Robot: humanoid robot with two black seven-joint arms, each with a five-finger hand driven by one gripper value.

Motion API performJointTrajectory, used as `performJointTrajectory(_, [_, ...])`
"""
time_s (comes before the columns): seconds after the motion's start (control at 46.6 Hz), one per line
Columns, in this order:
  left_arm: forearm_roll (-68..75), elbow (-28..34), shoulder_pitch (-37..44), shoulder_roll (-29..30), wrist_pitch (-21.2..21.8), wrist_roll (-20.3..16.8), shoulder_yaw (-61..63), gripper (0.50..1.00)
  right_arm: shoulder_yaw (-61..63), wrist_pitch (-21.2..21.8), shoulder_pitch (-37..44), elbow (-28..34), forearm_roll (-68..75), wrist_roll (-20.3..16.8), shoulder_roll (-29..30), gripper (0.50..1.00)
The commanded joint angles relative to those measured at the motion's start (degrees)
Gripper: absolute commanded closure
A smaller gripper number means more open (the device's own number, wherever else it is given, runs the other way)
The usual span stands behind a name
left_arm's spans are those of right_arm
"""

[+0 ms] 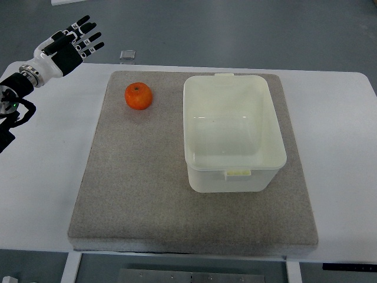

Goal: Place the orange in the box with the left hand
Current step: 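Move the left hand forward toward the orange beside the box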

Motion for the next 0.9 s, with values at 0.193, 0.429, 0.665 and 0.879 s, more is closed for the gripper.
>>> performJointTrajectory(0.193, [0.1, 0.2, -1.0, 0.1, 0.0, 0.0, 0.3, 0.506, 0.0, 0.0, 0.0, 0.0, 0.0, 0.0, 0.0, 0.568])
performJointTrajectory(0.429, [0.0, 1.6, -0.8, 0.4, 0.0, 0.0, 0.3, 0.506, 0.0, 0.0, 0.0, 0.0, 0.0, 0.0, 0.0, 0.568])
performJointTrajectory(0.665, [1.3, 1.0, -1.0, 0.7, 0.0, 0.0, 4.4, 0.508, 0.0, 0.0, 0.0, 0.0, 0.0, 0.0, 0.0, 0.568])
performJointTrajectory(0.879, [15.6, 0.7, -2.9, 2.0, 0.0, -1.7, 5.2, 0.508, 0.0, 0.0, 0.0, 0.0, 0.0, 0.0, 0.0, 0.568])
